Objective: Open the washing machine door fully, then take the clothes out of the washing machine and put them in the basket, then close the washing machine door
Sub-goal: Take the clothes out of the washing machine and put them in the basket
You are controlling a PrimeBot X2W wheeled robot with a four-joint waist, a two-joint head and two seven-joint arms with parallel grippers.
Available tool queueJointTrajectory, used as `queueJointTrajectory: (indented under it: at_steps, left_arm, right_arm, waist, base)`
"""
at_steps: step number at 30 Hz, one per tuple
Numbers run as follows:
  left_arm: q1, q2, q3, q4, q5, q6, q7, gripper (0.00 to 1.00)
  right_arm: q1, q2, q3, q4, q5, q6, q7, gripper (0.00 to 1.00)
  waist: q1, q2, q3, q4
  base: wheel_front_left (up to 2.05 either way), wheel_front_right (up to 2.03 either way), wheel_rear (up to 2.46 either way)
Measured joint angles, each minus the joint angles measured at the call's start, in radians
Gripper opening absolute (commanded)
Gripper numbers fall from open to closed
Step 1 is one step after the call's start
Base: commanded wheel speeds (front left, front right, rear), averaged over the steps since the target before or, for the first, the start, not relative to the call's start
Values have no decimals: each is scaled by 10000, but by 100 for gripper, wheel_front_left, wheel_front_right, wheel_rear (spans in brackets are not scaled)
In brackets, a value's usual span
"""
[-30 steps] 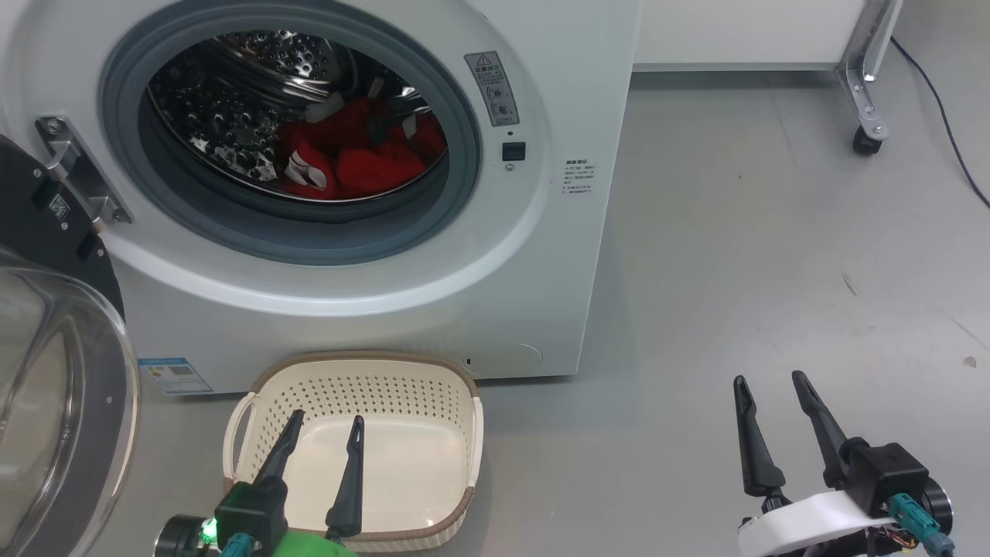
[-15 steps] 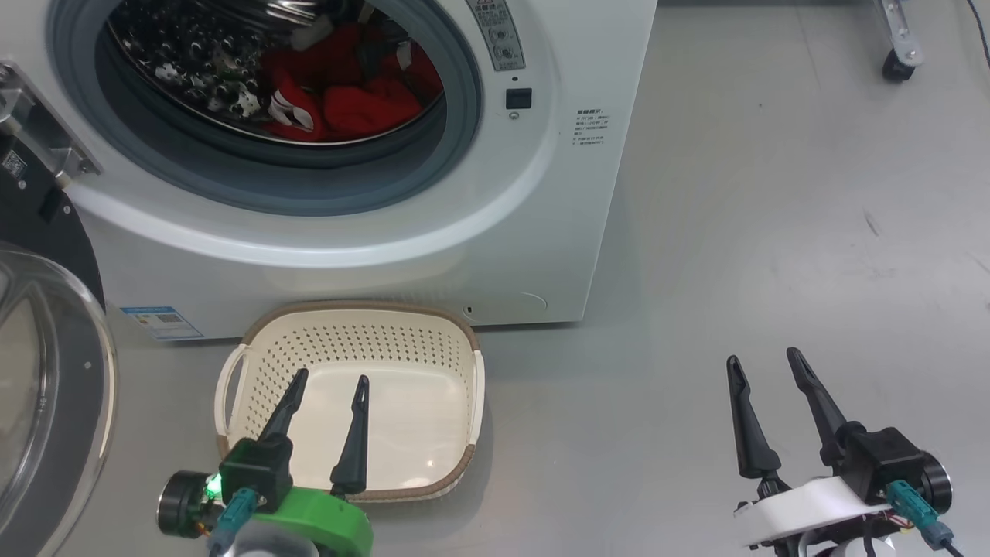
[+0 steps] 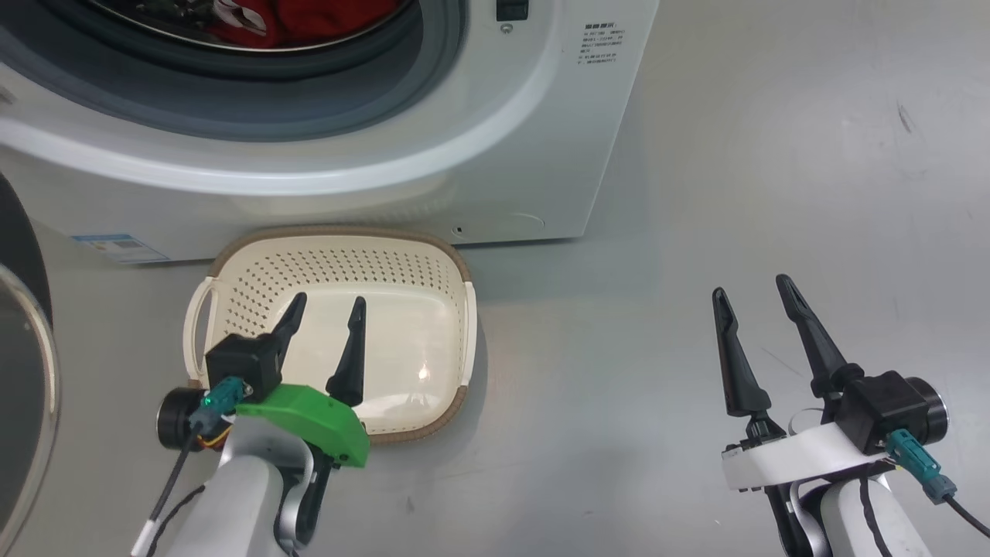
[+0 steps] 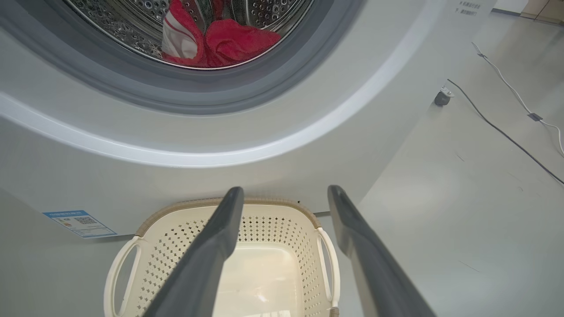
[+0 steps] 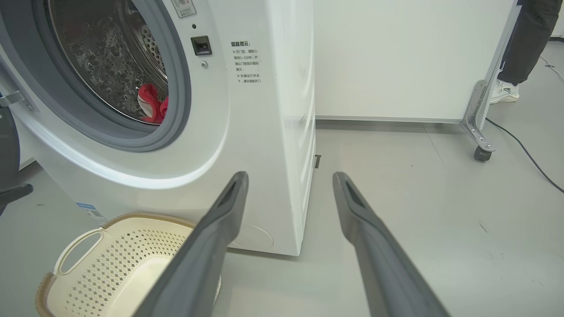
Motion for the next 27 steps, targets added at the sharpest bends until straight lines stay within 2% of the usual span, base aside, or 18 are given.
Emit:
queueJointTrajectory:
  at_steps: [8, 18, 27]
  left_arm:
    - [-1771, 13, 479, 295, -431, -274, 1198, 100]
    - [-4244, 709, 1039, 130, -1026, -805, 2706, 100]
    - [-5905, 1580, 1666, 50, -1384, -930, 3925, 100]
  right_arm:
    - [-796, -27, 222, -244, 151, 4, -2, 100]
    - [-1633, -48, 182, -366, 462, -15, -2, 100]
    - [-2198, -71, 516, -217, 834, -19, -2, 100]
  waist:
    - [0, 0, 1115, -220]
    - [1, 0, 2416, -519]
    - [1, 0, 3043, -840]
  base:
    - [0, 0, 0]
    - [0, 0, 0]
    - [0, 0, 0]
